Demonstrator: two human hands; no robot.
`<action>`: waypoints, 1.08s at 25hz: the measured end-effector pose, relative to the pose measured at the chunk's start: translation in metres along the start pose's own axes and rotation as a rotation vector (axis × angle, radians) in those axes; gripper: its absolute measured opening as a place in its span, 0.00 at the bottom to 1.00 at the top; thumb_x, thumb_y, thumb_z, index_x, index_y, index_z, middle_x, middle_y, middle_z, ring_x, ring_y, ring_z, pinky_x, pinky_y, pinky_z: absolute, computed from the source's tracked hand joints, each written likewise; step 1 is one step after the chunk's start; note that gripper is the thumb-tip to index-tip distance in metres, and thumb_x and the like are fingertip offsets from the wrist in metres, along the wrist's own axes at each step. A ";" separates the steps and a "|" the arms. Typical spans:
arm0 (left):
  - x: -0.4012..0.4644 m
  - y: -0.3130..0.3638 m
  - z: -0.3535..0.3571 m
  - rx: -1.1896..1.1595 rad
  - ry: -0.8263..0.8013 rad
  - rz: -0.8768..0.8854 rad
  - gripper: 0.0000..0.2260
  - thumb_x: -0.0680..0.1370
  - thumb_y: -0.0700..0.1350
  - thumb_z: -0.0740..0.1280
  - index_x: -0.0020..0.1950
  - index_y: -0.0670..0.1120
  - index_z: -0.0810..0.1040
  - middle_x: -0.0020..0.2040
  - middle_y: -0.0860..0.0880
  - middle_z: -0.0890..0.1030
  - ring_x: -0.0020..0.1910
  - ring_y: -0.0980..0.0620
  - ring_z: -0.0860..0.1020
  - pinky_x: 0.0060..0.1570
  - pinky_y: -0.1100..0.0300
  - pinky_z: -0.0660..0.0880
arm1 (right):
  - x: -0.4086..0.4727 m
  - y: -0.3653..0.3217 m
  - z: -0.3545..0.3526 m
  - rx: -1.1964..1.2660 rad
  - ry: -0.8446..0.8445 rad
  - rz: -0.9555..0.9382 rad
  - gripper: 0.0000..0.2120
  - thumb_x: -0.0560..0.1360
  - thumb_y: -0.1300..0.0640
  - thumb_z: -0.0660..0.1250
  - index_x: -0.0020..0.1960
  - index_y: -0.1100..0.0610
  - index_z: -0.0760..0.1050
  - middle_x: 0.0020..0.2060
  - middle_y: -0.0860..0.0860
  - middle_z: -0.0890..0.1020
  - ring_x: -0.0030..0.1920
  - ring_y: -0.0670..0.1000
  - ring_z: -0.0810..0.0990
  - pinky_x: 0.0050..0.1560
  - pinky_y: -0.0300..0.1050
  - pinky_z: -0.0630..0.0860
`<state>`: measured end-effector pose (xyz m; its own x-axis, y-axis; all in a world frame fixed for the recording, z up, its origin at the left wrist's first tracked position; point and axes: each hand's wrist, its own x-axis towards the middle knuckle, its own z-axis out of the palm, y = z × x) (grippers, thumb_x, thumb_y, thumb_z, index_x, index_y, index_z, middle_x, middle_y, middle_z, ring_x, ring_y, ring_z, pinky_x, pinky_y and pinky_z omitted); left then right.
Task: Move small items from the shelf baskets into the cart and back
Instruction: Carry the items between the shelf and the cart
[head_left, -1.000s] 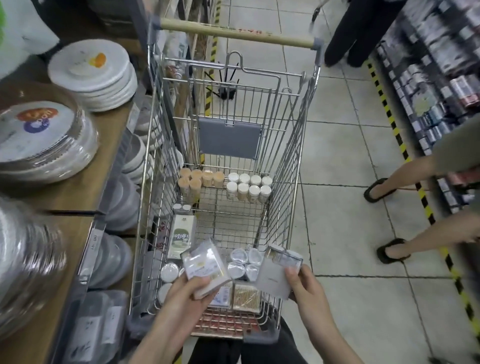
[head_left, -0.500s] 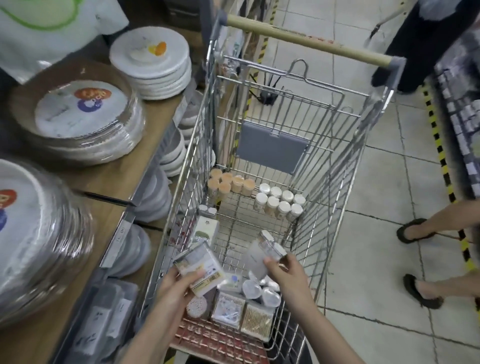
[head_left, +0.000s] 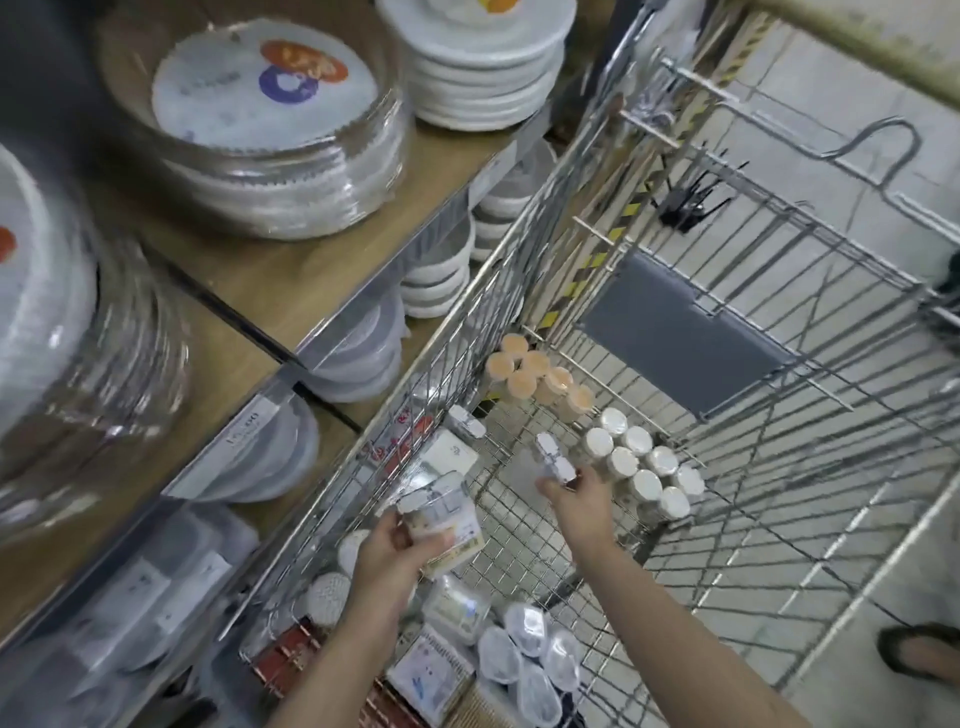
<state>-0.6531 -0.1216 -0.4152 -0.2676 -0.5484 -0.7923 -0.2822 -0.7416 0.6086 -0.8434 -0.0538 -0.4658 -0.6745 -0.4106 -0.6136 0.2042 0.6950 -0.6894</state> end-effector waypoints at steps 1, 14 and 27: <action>0.006 -0.006 0.002 -0.007 0.013 -0.002 0.12 0.72 0.37 0.71 0.54 0.45 0.76 0.48 0.46 0.83 0.44 0.47 0.83 0.36 0.57 0.77 | 0.015 0.003 0.005 -0.026 0.004 0.017 0.27 0.74 0.58 0.69 0.71 0.58 0.65 0.59 0.49 0.75 0.56 0.50 0.74 0.62 0.47 0.69; 0.068 -0.029 0.009 -0.116 0.068 0.050 0.11 0.71 0.35 0.72 0.51 0.43 0.77 0.40 0.49 0.84 0.38 0.52 0.83 0.39 0.58 0.76 | 0.120 -0.006 0.080 -0.101 -0.109 -0.167 0.24 0.76 0.57 0.67 0.71 0.53 0.66 0.56 0.48 0.75 0.50 0.48 0.73 0.51 0.41 0.69; 0.112 -0.020 0.018 -0.047 0.019 0.119 0.14 0.72 0.35 0.71 0.56 0.44 0.76 0.51 0.47 0.83 0.48 0.51 0.83 0.39 0.64 0.78 | 0.140 0.014 0.082 -0.149 -0.387 -0.081 0.25 0.79 0.53 0.59 0.75 0.52 0.59 0.71 0.50 0.68 0.69 0.54 0.67 0.71 0.58 0.61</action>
<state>-0.6941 -0.1613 -0.5148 -0.2790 -0.6403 -0.7157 -0.2057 -0.6881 0.6958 -0.8769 -0.1499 -0.5925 -0.3617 -0.6391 -0.6788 0.0379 0.7174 -0.6956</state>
